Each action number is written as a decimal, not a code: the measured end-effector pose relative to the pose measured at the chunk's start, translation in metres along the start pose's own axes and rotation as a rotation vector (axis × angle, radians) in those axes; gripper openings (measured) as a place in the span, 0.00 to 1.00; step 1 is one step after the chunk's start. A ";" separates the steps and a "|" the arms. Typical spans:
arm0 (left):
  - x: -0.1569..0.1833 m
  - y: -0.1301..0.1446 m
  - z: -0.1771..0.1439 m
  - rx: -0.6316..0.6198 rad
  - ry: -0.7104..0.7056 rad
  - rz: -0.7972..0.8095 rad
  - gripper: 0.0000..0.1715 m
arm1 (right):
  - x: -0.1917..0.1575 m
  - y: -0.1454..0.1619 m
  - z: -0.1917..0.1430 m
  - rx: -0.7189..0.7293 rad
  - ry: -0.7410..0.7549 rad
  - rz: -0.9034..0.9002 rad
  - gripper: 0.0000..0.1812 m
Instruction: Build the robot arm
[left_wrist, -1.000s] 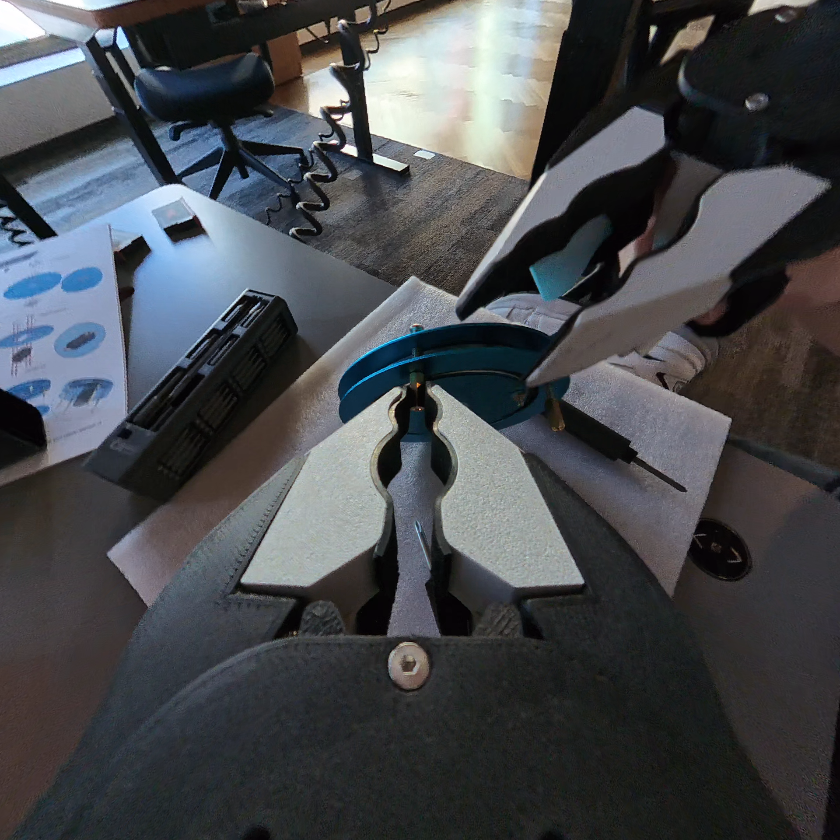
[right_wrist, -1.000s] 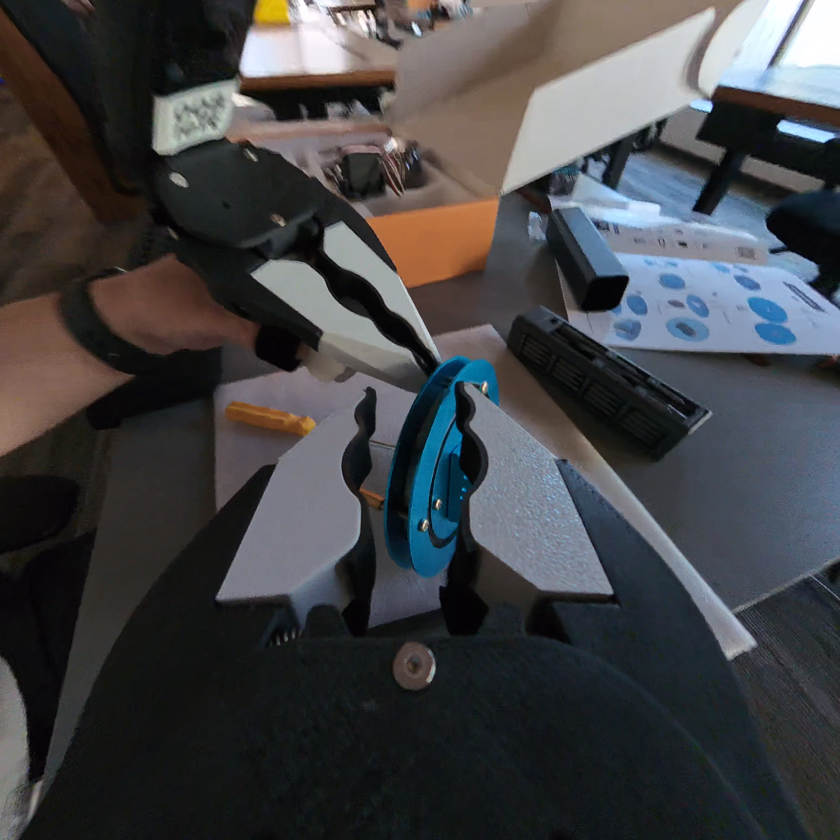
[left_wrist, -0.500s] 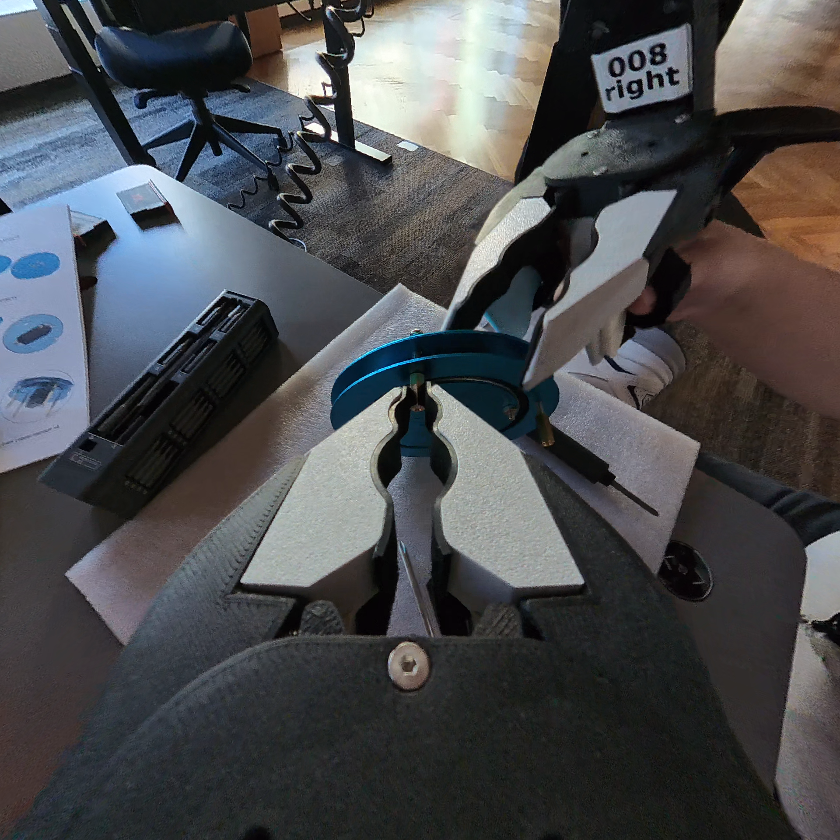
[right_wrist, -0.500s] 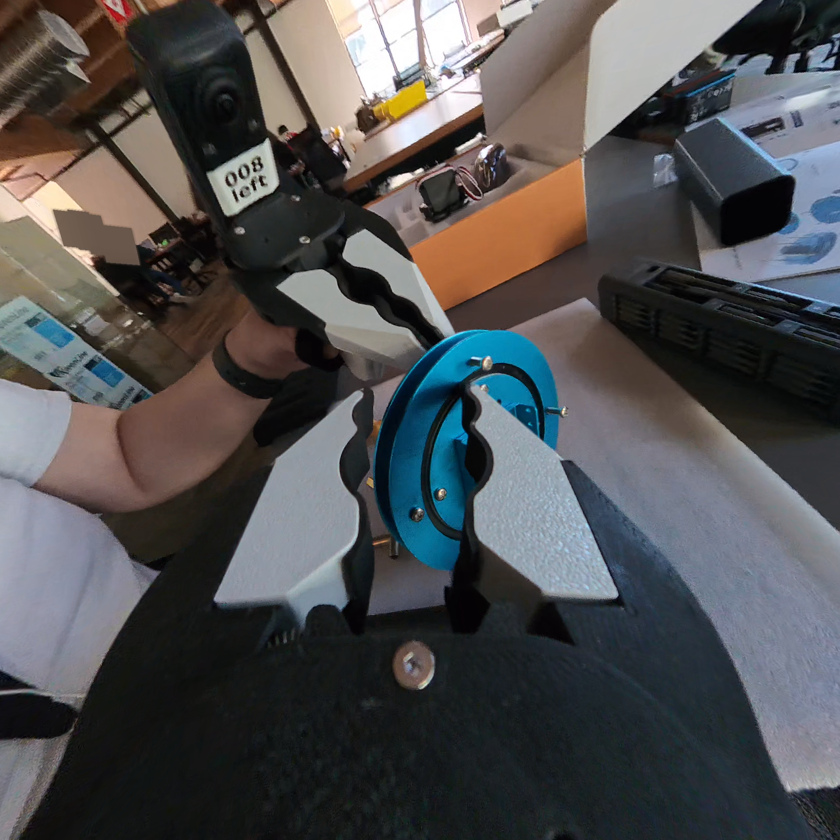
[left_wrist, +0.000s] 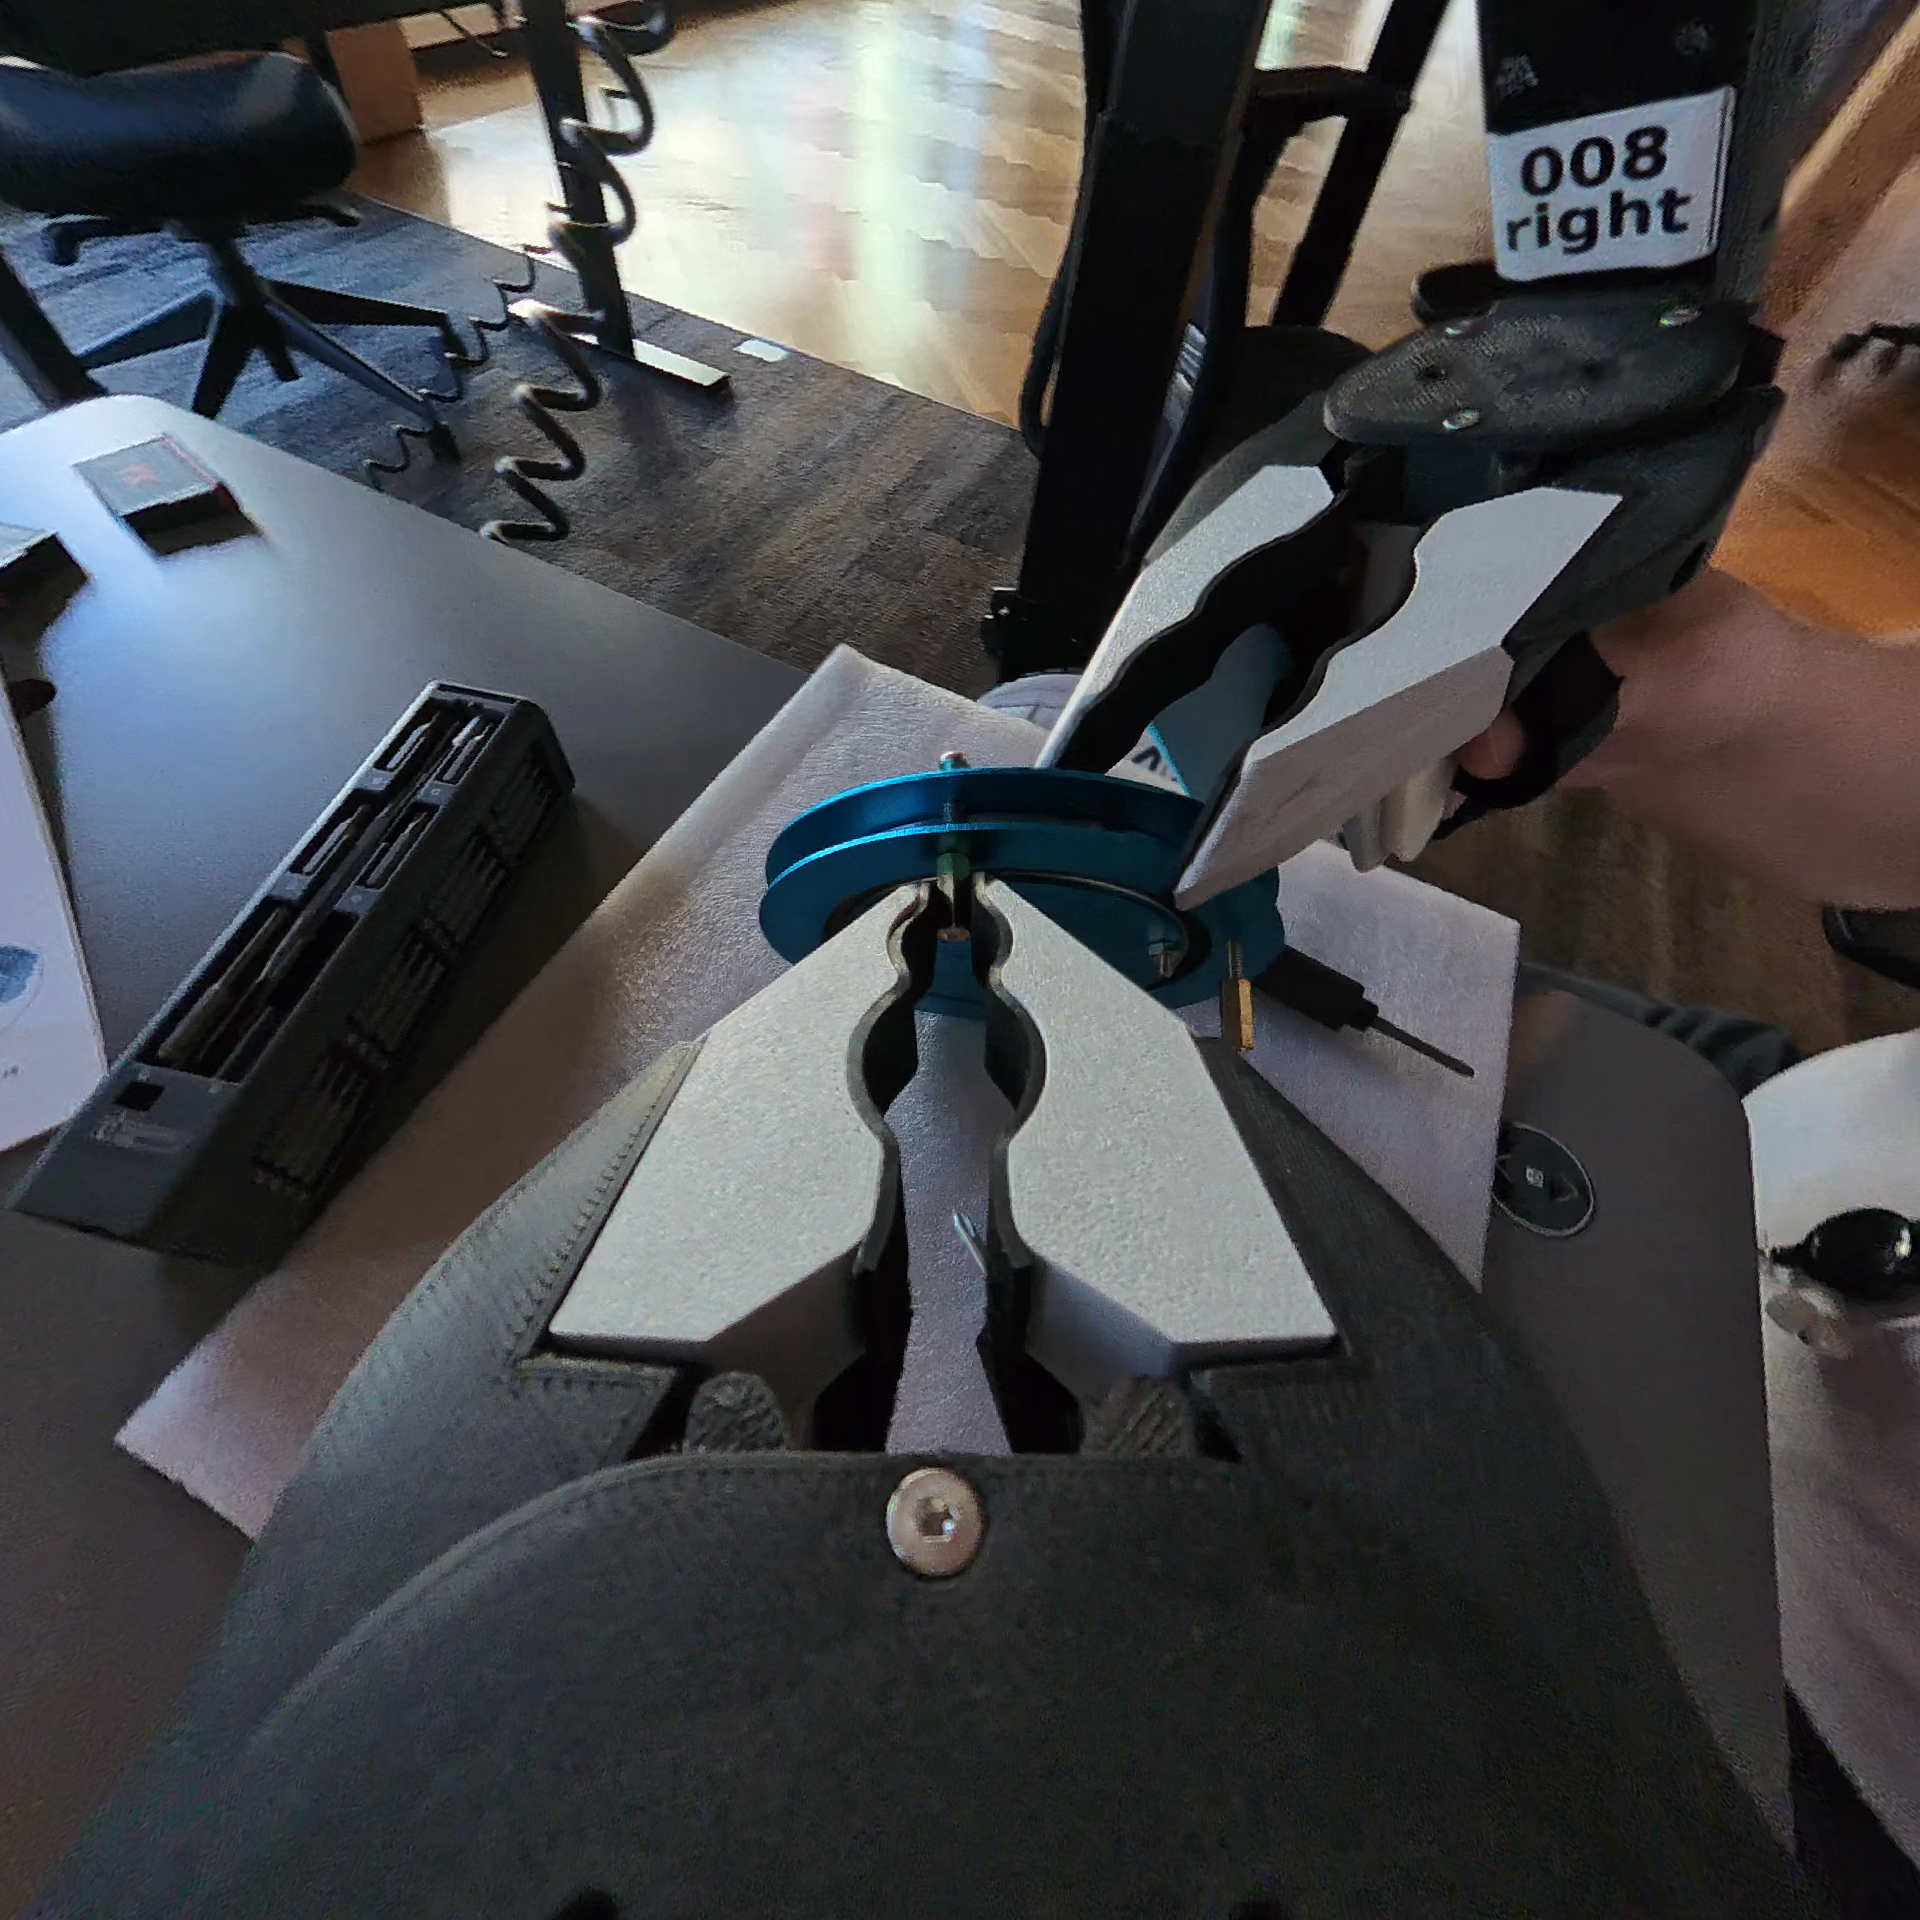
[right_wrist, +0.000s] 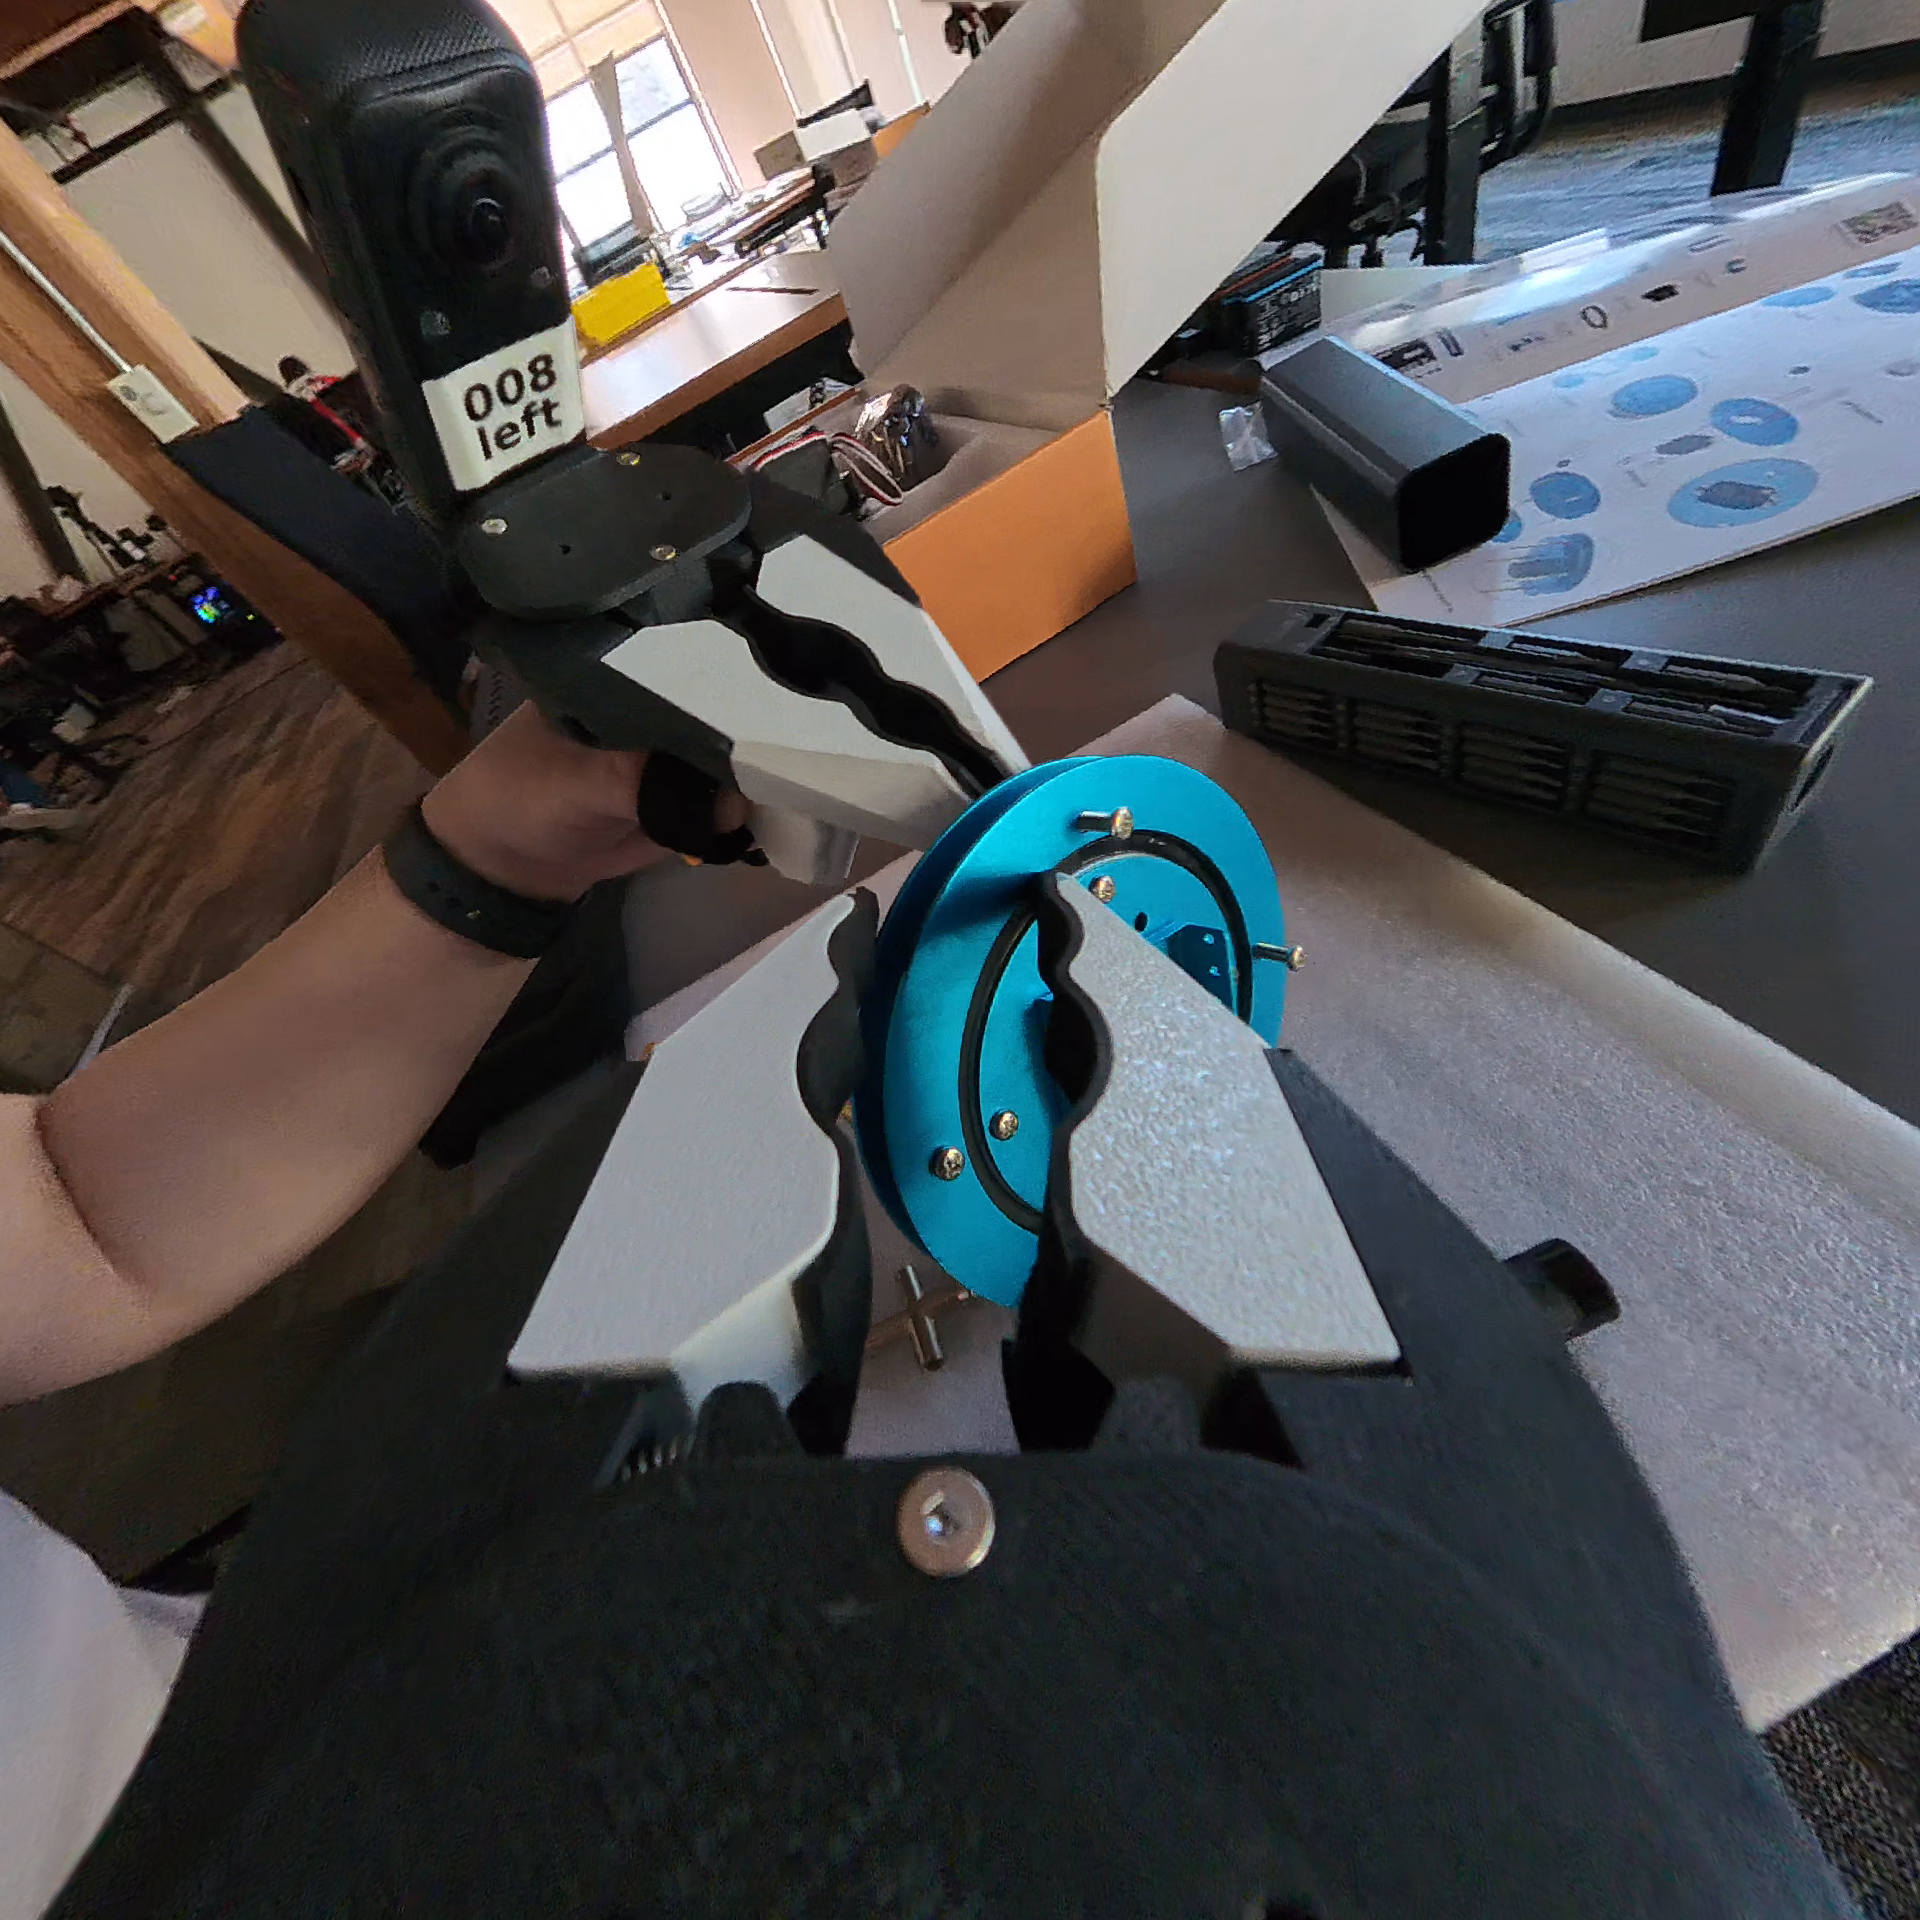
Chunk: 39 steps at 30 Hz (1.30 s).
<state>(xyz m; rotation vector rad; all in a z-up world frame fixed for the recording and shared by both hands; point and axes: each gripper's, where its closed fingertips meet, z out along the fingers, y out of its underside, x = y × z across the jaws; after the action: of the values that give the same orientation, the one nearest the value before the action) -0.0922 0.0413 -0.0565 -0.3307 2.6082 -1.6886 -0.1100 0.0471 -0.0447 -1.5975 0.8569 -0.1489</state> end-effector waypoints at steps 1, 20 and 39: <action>0.000 0.000 0.000 -0.007 0.030 0.017 0.02 | -0.001 0.000 0.000 0.007 0.005 0.007 0.16; 0.005 -0.004 0.003 0.069 0.230 0.075 0.02 | 0.050 0.057 -0.077 -0.433 0.147 0.115 0.15; 0.007 0.002 -0.005 0.137 0.248 0.059 0.02 | -0.026 0.017 -0.032 -0.266 0.114 0.010 0.31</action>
<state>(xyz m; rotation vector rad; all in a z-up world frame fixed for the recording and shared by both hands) -0.1003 0.0452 -0.0551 -0.0416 2.6126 -1.9907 -0.1529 0.0375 -0.0428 -1.8466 1.0053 -0.1235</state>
